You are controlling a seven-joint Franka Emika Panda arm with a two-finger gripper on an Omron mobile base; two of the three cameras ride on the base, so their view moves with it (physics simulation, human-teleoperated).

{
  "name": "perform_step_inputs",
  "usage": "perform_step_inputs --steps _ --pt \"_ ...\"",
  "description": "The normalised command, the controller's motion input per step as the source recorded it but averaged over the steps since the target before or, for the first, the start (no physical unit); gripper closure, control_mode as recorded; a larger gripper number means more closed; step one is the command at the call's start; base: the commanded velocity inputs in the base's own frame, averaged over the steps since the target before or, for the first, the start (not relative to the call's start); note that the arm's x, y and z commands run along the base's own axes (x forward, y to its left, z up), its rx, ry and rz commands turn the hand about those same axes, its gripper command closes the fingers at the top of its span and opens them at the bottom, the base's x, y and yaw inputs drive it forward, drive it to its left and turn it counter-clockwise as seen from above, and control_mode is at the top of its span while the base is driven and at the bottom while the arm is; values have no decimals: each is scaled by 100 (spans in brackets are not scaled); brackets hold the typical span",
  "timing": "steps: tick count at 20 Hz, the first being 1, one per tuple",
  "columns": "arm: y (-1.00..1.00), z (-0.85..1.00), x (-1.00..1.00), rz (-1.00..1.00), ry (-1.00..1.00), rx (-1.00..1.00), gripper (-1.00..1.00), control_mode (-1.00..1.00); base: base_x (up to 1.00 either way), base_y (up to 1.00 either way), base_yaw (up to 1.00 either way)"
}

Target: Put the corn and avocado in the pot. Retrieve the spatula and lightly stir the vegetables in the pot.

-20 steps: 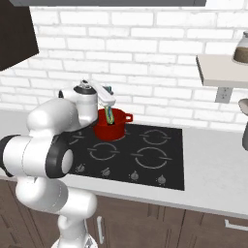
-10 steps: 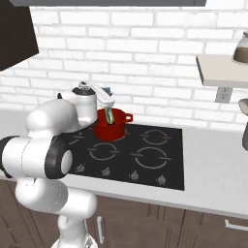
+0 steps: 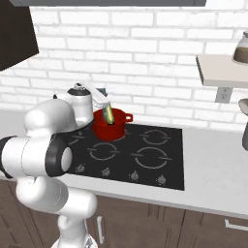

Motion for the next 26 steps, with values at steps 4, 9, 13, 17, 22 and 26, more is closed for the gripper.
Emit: perform_step_inputs --steps 4,9,13,17,22,26 --pt "35 -18 19 -1 0 -5 100 -100 0 0 0" --pt "12 -23 26 -5 0 -7 100 -100 0 0 0" --pt "0 -27 24 -5 0 -3 100 -100 0 0 0" --pt "0 -25 10 -3 0 -1 100 -100 0 0 0" --pt "0 -20 3 -1 0 0 100 -100 0 0 0" --pt "0 -5 0 0 0 -4 100 -100 0 0 0"
